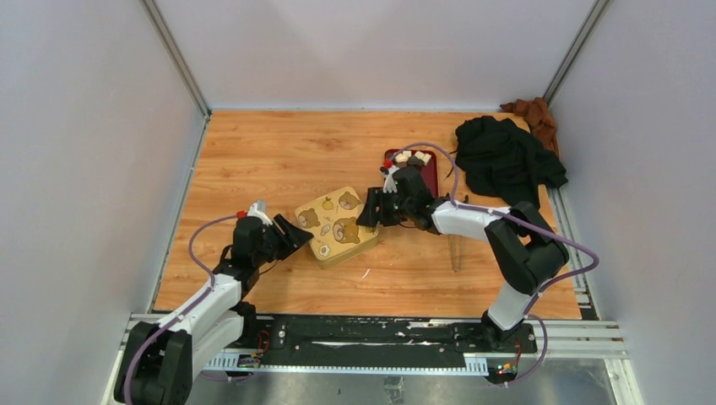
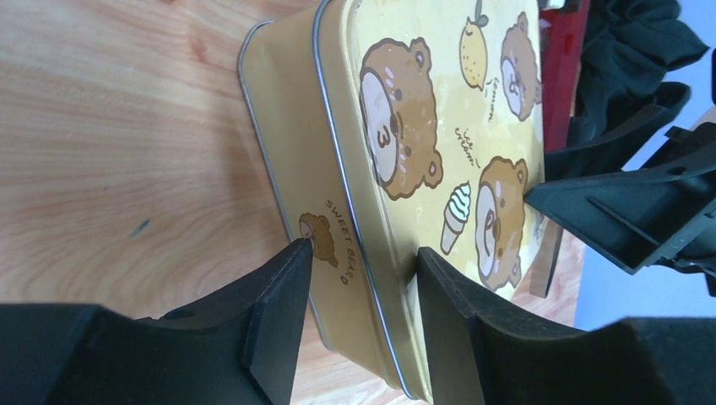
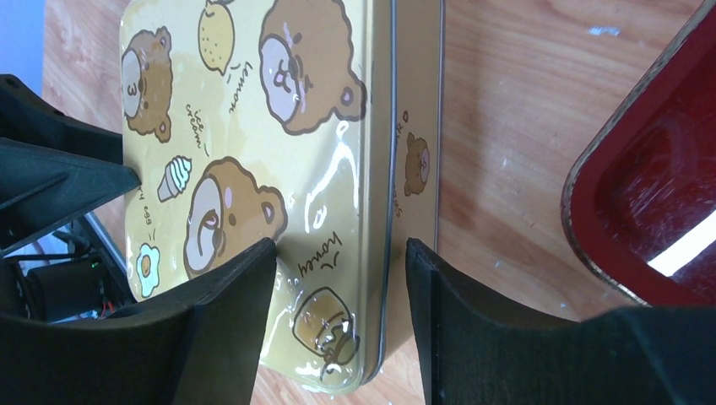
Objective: Pack the chocolate
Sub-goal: Close the box lid on the packing box.
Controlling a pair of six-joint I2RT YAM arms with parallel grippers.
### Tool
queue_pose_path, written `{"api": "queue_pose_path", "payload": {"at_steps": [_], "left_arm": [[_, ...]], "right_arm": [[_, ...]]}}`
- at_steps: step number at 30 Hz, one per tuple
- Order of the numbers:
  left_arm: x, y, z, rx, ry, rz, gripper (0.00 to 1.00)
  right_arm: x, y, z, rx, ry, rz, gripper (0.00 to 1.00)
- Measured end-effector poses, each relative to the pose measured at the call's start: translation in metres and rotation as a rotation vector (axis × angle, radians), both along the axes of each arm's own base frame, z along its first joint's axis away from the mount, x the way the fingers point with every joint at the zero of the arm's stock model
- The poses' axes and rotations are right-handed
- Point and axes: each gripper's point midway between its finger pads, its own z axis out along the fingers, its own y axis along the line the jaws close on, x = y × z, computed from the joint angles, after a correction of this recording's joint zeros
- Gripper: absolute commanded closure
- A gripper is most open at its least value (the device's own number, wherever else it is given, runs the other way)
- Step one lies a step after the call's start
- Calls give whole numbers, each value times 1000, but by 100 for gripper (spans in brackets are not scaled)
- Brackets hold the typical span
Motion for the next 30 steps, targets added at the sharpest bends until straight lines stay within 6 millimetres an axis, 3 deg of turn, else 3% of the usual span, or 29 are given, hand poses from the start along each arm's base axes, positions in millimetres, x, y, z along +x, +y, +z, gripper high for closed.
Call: {"api": "queue_pose_path", "payload": {"at_steps": [8, 14, 21, 30], "left_arm": [[-8, 11, 6, 75, 76, 19, 34], [1, 12, 25, 75, 67, 31, 32], [11, 17, 35, 75, 62, 49, 34], [-22, 10, 31, 66, 64, -47, 31]], "right_arm": [[-2, -10, 8, 4, 36, -1, 36], [1, -19, 19, 14, 29, -20, 36], [-10, -25, 23, 23, 28, -15, 36], [-37, -38, 5, 20, 93, -17, 36]]}}
